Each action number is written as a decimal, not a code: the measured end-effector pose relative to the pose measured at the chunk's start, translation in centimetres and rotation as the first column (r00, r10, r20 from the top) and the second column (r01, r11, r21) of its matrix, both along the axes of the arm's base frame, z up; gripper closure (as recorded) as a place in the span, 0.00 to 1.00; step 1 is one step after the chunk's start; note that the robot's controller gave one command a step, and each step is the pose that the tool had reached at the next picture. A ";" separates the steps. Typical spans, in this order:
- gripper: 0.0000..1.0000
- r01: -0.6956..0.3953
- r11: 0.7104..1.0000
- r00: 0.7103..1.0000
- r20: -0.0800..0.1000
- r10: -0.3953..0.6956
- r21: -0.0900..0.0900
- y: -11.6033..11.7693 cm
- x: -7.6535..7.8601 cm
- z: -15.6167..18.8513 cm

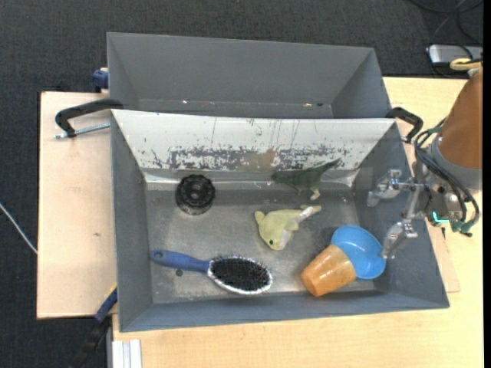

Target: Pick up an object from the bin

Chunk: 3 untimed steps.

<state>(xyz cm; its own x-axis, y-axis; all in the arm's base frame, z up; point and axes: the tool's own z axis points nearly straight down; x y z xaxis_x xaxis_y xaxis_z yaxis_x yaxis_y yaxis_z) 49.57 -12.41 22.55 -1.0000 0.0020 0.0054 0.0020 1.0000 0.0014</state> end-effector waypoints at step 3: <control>1.00 0.288 0.958 0.957 0.020 -0.288 0.002 3.8 9.6 -1.9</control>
Offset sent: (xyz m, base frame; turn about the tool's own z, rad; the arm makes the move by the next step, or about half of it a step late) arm -0.0008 0.0416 -0.1555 -0.0033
